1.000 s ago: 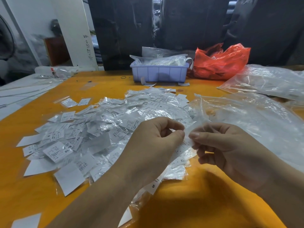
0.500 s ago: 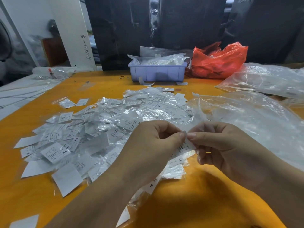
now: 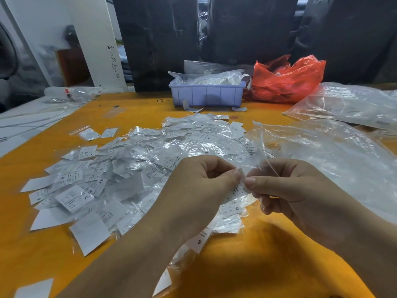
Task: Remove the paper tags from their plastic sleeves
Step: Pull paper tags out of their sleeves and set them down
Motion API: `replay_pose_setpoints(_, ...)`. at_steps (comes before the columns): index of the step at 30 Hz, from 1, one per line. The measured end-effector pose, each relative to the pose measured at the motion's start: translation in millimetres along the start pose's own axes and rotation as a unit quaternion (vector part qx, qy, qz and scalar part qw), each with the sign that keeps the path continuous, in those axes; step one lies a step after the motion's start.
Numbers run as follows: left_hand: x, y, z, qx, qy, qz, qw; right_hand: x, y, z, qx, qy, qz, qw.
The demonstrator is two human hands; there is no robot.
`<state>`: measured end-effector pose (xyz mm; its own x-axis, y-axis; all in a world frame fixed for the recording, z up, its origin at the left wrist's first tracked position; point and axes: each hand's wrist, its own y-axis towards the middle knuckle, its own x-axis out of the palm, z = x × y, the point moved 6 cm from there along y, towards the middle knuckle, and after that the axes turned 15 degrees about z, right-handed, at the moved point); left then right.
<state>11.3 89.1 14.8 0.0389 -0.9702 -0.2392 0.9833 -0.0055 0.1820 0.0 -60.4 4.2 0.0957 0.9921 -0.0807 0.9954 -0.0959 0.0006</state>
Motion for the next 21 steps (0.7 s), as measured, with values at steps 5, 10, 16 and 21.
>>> replay_pose_setpoints(5,-0.3,0.0,-0.6,-0.006,-0.005,0.008,1.000,-1.0,-0.6,-2.4,-0.008,-0.008,0.000,1.000)
replay_pose_setpoints(10,-1.6,0.1,-1.0,-0.005,-0.007,0.013,1.000,-1.4,-0.4,-1.8,-0.001,-0.018,-0.004,1.000)
replay_pose_setpoints(16,-2.6,1.5,-1.4,-0.013,-0.031,0.023,0.999,-0.2,-0.3,-0.1,0.003,-0.009,-0.016,1.000)
replay_pose_setpoints(21,-2.2,2.0,-2.6,-0.028,-0.056,0.021,0.998,1.0,-0.4,1.2,0.008,-0.005,-0.022,1.000)
